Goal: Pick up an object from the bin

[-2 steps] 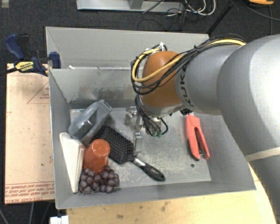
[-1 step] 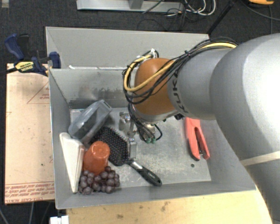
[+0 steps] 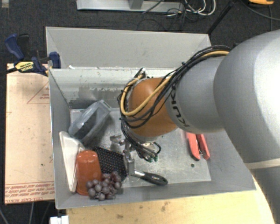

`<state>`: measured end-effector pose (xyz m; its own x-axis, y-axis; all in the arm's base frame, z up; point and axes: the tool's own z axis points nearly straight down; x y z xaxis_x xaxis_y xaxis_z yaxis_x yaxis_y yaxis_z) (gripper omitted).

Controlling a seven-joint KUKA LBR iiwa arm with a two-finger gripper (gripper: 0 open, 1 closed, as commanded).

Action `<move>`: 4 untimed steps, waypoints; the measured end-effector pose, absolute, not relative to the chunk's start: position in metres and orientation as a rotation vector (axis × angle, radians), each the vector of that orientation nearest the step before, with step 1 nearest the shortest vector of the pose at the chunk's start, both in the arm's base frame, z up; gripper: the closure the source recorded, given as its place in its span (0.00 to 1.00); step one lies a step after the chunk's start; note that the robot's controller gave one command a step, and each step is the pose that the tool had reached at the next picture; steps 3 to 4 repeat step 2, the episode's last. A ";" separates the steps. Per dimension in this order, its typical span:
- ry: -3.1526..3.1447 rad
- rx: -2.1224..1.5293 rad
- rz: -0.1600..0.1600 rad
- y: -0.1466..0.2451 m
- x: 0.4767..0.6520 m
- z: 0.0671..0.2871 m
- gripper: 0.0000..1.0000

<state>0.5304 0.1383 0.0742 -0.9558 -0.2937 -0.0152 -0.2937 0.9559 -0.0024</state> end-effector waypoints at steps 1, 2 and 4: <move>3.093 -0.468 0.001 0.138 0.529 0.072 0.00; 3.098 -0.465 0.001 0.139 0.529 0.073 1.00; 3.098 -0.465 0.001 0.139 0.529 0.073 1.00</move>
Offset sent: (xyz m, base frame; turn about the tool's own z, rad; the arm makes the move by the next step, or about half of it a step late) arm 0.0000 0.0000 0.0000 0.0000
